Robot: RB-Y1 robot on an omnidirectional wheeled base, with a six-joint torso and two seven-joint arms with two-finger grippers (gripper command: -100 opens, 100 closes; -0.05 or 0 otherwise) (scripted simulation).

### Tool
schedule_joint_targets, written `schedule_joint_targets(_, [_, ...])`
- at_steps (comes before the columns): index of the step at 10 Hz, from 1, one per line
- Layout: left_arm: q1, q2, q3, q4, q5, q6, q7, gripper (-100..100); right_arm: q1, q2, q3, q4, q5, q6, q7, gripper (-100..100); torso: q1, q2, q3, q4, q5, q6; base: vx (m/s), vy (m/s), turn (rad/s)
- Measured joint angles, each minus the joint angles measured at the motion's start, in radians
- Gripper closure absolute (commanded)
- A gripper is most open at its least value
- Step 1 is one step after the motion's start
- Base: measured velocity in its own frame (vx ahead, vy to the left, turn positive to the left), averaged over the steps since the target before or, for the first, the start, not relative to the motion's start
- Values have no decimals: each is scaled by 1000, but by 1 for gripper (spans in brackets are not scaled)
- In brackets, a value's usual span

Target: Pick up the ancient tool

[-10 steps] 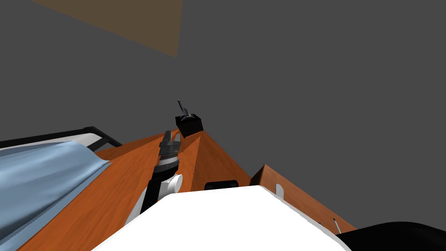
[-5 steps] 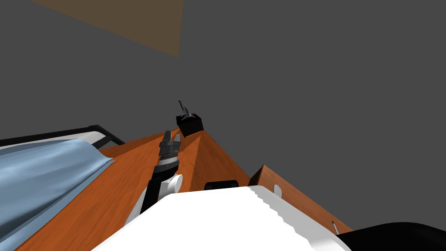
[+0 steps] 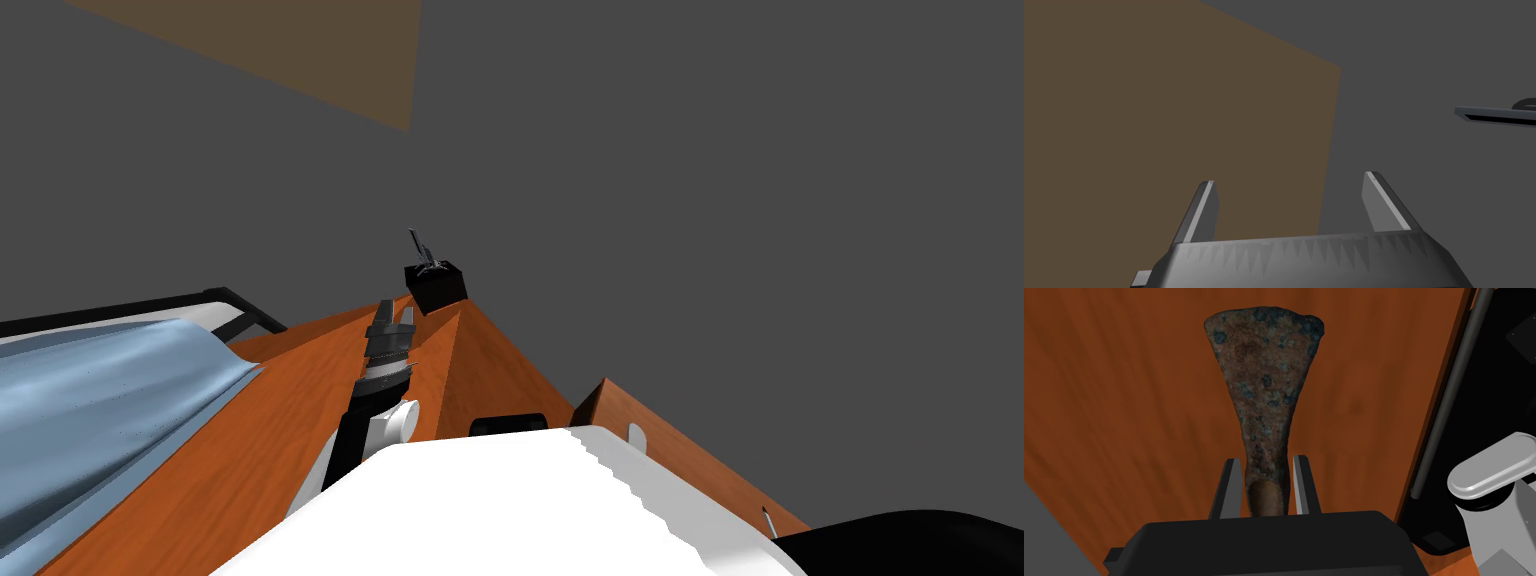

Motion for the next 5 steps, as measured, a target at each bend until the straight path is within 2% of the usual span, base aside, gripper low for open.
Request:
schedule_joint_targets(1, [0,0,0,0,0,0,0,0,0,0,0,0,0,0,0,100,0,0,0,0,0,0,15,57,-58])
schedule_joint_targets(2, [0,0,0,0,0,0,0,0,-2,-18,-7,5,1,-17,2,100,3,-1,0,0,1,0,26,108,-77])
schedule_joint_targets(3, [0,0,0,0,0,0,0,0,-21,-34,-29,43,-6,-49,28,100,6,-2,-1,0,1,0,17,85,-24])
schedule_joint_targets(4, [0,0,0,0,0,0,0,0,-6,-45,-26,20,0,-56,19,100,6,-1,-1,0,1,0,4,31,-7])
schedule_joint_targets(5, [0,0,0,0,0,0,0,0,-3,-46,-24,15,1,-56,13,0,3,-1,0,0,1,0,1,8,-1])
